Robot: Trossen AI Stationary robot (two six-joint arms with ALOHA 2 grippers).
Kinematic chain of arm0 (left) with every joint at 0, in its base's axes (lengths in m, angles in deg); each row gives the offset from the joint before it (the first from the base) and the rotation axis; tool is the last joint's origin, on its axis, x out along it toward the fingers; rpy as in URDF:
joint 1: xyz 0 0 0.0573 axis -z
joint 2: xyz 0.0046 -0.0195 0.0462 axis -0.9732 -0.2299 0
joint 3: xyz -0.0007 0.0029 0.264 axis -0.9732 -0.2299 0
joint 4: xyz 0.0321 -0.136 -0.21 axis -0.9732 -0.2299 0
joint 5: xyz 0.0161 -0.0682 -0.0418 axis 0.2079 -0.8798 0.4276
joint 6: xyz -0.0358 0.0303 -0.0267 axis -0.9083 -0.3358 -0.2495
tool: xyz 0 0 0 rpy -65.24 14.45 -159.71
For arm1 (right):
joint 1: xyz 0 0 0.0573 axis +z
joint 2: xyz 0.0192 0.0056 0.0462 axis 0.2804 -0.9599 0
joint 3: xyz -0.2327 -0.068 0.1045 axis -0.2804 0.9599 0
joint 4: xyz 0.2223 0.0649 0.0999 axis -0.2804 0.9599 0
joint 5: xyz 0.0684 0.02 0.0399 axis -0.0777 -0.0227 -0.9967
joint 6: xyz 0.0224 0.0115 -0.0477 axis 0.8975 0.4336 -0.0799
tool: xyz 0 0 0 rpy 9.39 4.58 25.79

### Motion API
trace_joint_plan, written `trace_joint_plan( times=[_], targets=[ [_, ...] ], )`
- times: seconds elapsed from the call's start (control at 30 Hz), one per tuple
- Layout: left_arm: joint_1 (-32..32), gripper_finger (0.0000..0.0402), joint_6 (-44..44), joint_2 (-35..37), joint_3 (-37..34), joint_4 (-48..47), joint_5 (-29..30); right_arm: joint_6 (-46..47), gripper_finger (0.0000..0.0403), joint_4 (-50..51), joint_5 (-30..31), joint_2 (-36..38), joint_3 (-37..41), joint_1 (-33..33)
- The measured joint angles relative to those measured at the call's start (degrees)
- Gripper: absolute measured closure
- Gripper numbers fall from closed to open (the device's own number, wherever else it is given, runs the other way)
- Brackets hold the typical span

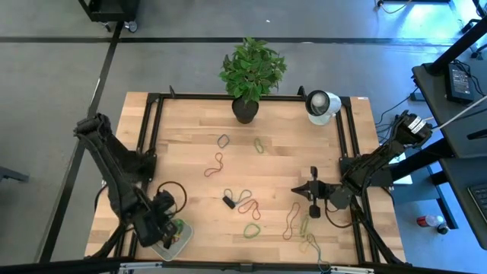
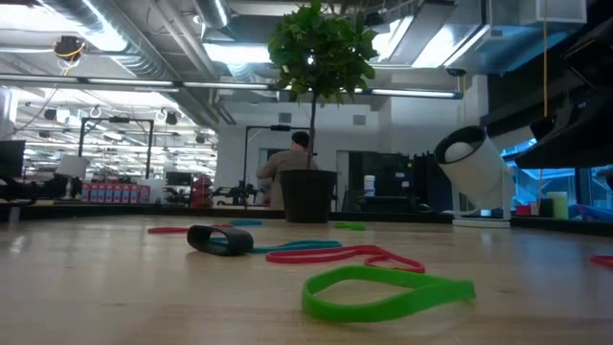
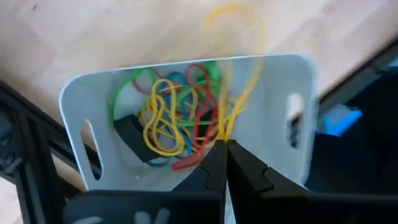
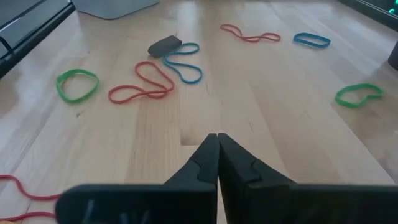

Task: Pick and place rubber bands into bin
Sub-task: Put the top yellow rubber band into the gray bin, then put the bottom right red rubber band into the gray bin

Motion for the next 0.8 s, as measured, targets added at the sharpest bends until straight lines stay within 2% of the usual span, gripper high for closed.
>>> trace_joint_plan(
  times=[0.17,0.4,0.8],
  targets=[
    [1.67,0.04,-0.34,-4.16,-2.77,4.31,-2.64,0.23,0.0398,-0.05,-0.04,0.0,0.0,0.0],
    [1.97,0.0392,-0.52,-7.46,-3.05,5.03,-3.98,0.19,0.0398,-0.63,-0.1,0.0,0.0,0.0],
    [1.97,0.0284,-2.2,-7.37,-3.05,4.21,-6.54,-0.12,0.0398,-0.6,-0.05,-0.02,-0.02,0.0]
  ],
)
